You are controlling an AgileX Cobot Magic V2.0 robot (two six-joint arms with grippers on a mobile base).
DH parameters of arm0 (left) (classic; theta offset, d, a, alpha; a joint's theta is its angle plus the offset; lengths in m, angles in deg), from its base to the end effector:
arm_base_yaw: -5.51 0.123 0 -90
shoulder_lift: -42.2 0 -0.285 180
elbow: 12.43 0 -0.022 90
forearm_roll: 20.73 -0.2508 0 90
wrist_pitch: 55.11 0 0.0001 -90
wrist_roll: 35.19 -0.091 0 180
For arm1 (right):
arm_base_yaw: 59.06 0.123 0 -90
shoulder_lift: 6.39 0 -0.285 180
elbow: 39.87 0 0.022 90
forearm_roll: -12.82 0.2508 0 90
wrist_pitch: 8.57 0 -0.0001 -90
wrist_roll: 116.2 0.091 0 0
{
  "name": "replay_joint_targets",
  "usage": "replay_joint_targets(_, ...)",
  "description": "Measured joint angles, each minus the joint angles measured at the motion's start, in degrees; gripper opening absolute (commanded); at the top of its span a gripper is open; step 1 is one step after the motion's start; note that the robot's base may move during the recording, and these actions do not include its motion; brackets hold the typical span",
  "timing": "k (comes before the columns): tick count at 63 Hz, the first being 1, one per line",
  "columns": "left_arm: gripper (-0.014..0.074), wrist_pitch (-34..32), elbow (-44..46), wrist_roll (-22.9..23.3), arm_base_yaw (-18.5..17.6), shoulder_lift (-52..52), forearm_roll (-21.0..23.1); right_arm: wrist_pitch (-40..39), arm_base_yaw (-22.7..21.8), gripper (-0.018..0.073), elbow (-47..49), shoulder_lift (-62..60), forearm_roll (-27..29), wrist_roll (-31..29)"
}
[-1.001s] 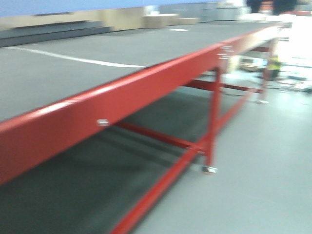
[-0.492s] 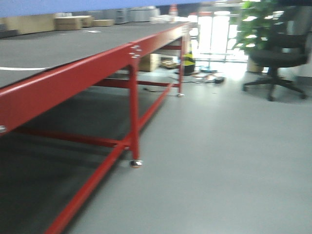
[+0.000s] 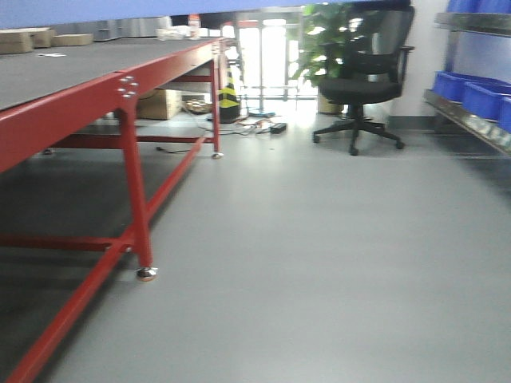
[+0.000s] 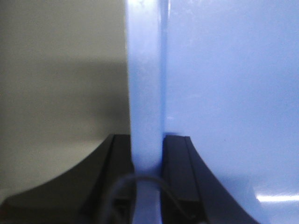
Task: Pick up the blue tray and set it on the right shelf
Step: 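Drive the base away from the table toward the steel shelving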
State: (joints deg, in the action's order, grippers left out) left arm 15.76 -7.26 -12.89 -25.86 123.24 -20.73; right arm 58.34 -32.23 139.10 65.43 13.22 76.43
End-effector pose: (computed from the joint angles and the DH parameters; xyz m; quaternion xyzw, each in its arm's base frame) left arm 0.2077 -0.1266 0.4109 0.0758 0.9552 -0.1292 0.2554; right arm 0.1808 0.0921 0.4192 -0.1159 0.9318 0.1194 0.3226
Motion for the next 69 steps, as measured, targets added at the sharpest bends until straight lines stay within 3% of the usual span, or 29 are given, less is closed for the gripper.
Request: replay_joint_targets(69,-0.0048,0.10,0.00,0.00,0.00,0.00,0.00,0.28,0.00,0.0057,0.00,0.00,0.00,0.00)
